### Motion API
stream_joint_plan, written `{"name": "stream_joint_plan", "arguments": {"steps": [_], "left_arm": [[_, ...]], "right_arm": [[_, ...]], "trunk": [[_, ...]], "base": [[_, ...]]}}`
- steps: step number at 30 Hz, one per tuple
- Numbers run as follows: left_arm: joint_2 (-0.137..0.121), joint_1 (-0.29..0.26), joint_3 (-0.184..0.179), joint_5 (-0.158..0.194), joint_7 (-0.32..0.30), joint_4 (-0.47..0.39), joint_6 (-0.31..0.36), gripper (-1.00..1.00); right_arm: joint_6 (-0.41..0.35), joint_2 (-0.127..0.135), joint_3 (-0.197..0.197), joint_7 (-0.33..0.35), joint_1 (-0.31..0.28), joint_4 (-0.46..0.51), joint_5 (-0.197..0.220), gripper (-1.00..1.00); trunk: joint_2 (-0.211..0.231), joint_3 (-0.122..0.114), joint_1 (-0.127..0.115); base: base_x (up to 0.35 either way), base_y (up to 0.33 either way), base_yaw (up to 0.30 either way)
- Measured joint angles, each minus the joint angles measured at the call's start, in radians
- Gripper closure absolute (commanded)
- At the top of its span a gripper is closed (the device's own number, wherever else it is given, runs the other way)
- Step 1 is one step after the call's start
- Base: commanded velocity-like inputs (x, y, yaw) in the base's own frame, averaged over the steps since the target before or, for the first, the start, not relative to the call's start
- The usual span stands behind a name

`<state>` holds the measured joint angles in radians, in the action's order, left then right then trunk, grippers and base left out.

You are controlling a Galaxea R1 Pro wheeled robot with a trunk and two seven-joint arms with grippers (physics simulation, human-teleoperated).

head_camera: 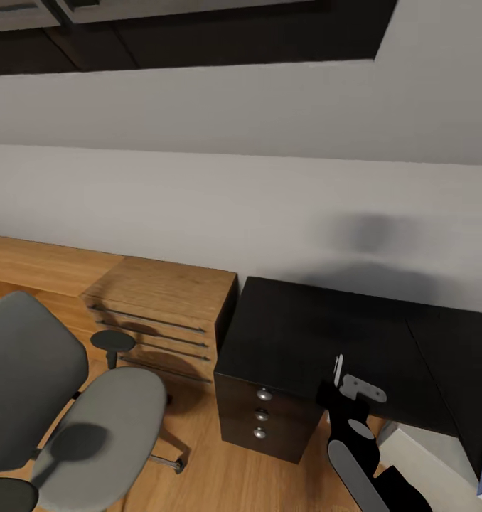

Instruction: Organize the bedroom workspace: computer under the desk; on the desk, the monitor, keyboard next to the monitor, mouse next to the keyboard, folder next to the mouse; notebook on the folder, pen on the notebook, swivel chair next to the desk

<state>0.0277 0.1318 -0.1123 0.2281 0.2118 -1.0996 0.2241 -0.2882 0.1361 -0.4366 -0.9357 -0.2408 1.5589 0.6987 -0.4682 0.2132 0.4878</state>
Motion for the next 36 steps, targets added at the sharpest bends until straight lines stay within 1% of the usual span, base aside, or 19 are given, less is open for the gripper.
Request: {"name": "stream_joint_plan", "arguments": {"steps": [1,2,5,9,10,13,14,15,16,17,19,24,25,26,29,30,33,34,36], "left_arm": [[-0.001,0.000,0.000,0.000,0.000,0.007,-0.010,-1.00],[-0.002,0.000,-0.002,0.000,0.000,0.033,-0.041,-1.00],[-0.003,0.000,-0.003,0.000,0.000,0.038,-0.049,-1.00],[-0.003,0.000,-0.004,-0.001,0.000,0.041,-0.052,-1.00],[-0.004,0.000,-0.004,-0.001,0.000,0.042,-0.052,-1.00],[-0.004,0.000,-0.004,-0.001,0.000,0.042,-0.052,-1.00],[-0.003,0.000,-0.004,-0.001,0.000,0.042,-0.052,-1.00],[-0.003,0.000,-0.004,-0.001,0.000,0.042,-0.052,-1.00],[-0.003,0.000,-0.004,-0.001,0.000,0.042,-0.052,-1.00],[-0.003,0.000,-0.004,-0.001,0.000,0.046,-0.052,-1.00],[-0.002,0.000,-0.004,-0.001,0.000,0.061,-0.053,-1.00],[0.000,0.000,-0.004,-0.001,0.000,0.069,-0.054,-1.00],[0.000,0.000,-0.005,-0.001,0.000,0.070,-0.054,-1.00],[-0.001,0.000,-0.005,-0.001,0.000,0.070,-0.054,-1.00],[-0.001,0.000,-0.004,-0.001,0.001,0.070,-0.054,-1.00],[0.000,0.000,-0.004,-0.001,0.001,0.070,-0.054,-1.00],[0.000,0.000,-0.004,-0.001,0.002,0.070,-0.055,-1.00],[0.001,0.000,-0.004,0.000,0.002,0.071,-0.055,-1.00],[0.001,0.000,-0.004,0.000,0.002,0.071,-0.055,-1.00]], "right_arm": [[0.000,0.000,0.000,0.000,0.000,0.000,0.000,1.00],[0.000,0.000,0.001,-0.001,0.000,0.000,0.000,1.00],[0.000,0.001,0.009,-0.001,0.000,-0.001,0.000,1.00],[0.000,0.002,0.046,0.001,0.000,-0.017,0.001,1.00],[-0.001,0.001,0.074,0.001,0.000,-0.035,0.001,1.00],[-0.002,0.001,0.117,0.002,0.000,-0.060,0.002,1.00],[-0.004,0.000,0.166,0.004,0.000,-0.080,0.003,1.00],[-0.006,0.000,0.202,0.005,0.000,-0.089,0.005,1.00],[-0.008,0.001,0.221,0.005,0.000,-0.092,0.008,1.00],[-0.011,0.001,0.271,0.007,0.000,-0.097,0.019,1.00],[-0.013,0.005,0.327,0.011,0.000,-0.103,0.037,1.00],[-0.013,0.010,0.367,0.020,0.000,-0.109,0.045,1.00],[-0.013,0.014,0.402,0.032,0.000,-0.111,0.045,1.00],[-0.013,0.016,0.425,0.042,0.000,-0.116,0.045,1.00],[-0.014,0.021,0.472,0.078,-0.001,-0.137,0.045,1.00],[-0.015,0.044,0.494,0.105,-0.001,-0.155,0.045,1.00],[-0.015,0.065,0.503,0.124,-0.001,-0.174,0.048,1.00],[-0.016,0.071,0.523,0.132,-0.001,-0.183,0.049,1.00],[-0.015,0.074,0.547,0.140,-0.002,-0.202,0.049,1.00]], "trunk": [[0.000,0.000,0.000],[0.000,0.000,0.000],[0.000,0.000,0.000],[0.000,0.000,0.000],[0.000,0.000,0.000],[0.000,-0.002,0.000],[0.000,-0.002,0.000],[0.000,-0.003,0.000],[0.000,-0.003,0.000],[0.000,-0.004,0.000],[0.000,-0.004,0.000],[0.000,-0.006,0.000],[0.000,-0.007,0.000],[0.000,-0.007,0.000],[0.000,-0.008,0.000],[0.000,-0.009,0.000],[0.000,-0.010,0.000],[0.000,-0.010,0.000],[0.000,-0.011,0.000]], "base": [[0.000,0.000,-0.013],[0.000,0.000,-0.007],[0.000,0.000,-0.004],[0.000,0.000,-0.034],[0.000,0.000,-0.147],[0.000,0.000,-0.194],[0.000,0.000,-0.239],[0.000,0.000,-0.244],[0.000,0.000,-0.256],[0.000,0.000,-0.261],[0.000,0.000,-0.266],[0.000,0.000,-0.269],[0.000,0.000,-0.271],[0.000,0.000,-0.271],[0.000,0.000,-0.271],[0.000,0.000,-0.271],[0.000,0.000,-0.272],[0.000,0.000,-0.276],[0.000,0.000,-0.278]]}}
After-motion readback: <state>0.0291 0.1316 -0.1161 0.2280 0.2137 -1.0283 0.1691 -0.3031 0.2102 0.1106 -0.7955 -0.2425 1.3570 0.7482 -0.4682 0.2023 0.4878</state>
